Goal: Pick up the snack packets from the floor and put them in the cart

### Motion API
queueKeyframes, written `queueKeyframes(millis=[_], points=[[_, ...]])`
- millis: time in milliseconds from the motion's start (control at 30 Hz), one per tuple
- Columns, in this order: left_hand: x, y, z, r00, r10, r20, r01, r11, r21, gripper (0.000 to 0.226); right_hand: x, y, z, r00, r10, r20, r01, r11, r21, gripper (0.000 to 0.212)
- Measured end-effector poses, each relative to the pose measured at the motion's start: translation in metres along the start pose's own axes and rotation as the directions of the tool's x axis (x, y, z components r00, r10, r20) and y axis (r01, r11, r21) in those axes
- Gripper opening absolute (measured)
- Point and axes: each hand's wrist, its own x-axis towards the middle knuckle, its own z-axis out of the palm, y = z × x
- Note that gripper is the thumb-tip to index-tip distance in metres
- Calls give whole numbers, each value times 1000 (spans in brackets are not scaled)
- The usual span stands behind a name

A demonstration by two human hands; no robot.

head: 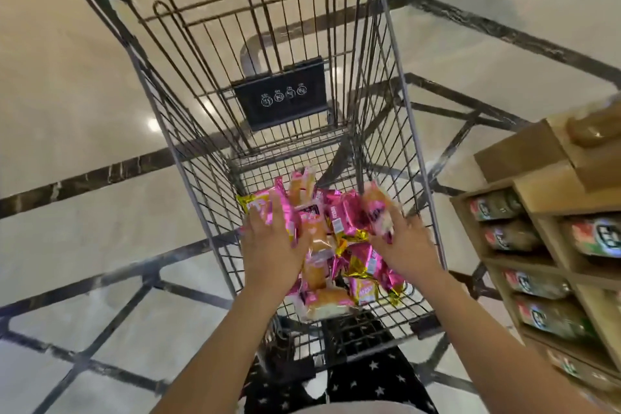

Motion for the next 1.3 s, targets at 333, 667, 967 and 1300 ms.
queueKeyframes(millis=[333,667,967,1300], points=[[-61,-50,-8,952,262,157,-281,953,116,87,-103,-13,51,976,201,-80,-190,973,130,81],[-117,-107,-21,822,496,279,-562,783,264,79,-220,-39,137,901,399,-168,-355,903,240,75],[-165,-93,3,592,710,381,-805,543,239,73,-312,0,176,753,632,-183,-527,746,407,77],[-245,-53,49,362,707,607,-931,243,272,71,-405,48,240,584,807,-82,-601,498,625,78]])
